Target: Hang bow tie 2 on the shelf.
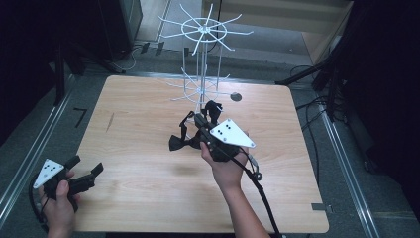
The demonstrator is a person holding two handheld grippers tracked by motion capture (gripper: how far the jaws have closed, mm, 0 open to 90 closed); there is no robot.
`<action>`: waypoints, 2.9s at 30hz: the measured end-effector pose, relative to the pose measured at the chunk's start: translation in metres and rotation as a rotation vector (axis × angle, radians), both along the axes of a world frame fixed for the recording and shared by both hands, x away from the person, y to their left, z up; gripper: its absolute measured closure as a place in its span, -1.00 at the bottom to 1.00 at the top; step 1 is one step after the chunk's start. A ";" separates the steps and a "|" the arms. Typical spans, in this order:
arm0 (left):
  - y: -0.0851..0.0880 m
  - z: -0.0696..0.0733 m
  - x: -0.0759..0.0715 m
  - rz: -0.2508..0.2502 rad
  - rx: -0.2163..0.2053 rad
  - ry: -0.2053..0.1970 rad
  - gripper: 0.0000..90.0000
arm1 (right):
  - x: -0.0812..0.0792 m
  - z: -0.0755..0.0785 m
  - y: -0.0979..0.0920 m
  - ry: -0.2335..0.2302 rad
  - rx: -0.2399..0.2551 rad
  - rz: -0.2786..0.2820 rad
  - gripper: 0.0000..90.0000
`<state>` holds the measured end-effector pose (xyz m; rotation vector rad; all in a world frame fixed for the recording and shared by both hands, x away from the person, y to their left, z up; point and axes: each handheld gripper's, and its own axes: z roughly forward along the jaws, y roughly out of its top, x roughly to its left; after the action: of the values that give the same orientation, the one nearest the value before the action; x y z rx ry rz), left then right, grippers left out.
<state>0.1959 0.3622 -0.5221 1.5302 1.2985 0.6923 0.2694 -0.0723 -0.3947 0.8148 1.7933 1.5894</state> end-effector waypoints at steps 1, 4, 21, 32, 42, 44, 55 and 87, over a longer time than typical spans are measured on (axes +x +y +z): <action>0.000 0.000 0.000 0.000 0.000 0.001 -0.82 | 0.001 0.000 0.000 -0.002 0.000 -0.001 0.99; 0.000 0.000 0.000 0.000 0.002 0.001 -0.83 | 0.003 -0.001 -0.001 0.004 -0.001 -0.004 0.99; 0.000 0.000 0.000 -0.002 0.001 0.001 -0.82 | 0.019 -0.011 -0.002 0.051 0.004 -0.029 0.99; 0.000 0.000 0.000 -0.001 0.000 0.000 -0.82 | 0.027 -0.013 -0.008 0.072 0.037 -0.046 0.99; 0.000 0.000 0.000 -0.001 -0.002 0.000 -0.82 | 0.043 -0.029 -0.011 0.152 0.059 -0.050 0.99; 0.000 0.000 0.000 -0.001 -0.001 0.000 -0.82 | 0.044 -0.030 -0.011 0.158 0.063 -0.053 0.99; 0.000 0.000 0.000 -0.001 -0.002 -0.001 -0.82 | 0.051 -0.042 -0.010 0.200 0.066 -0.053 0.90; 0.000 0.000 0.000 0.003 -0.002 0.000 -0.82 | 0.031 -0.076 -0.043 0.222 0.021 -0.038 -0.26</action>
<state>0.1960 0.3619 -0.5221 1.5265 1.3013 0.6925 0.3005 -0.1158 -0.4704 1.0644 1.9039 1.5458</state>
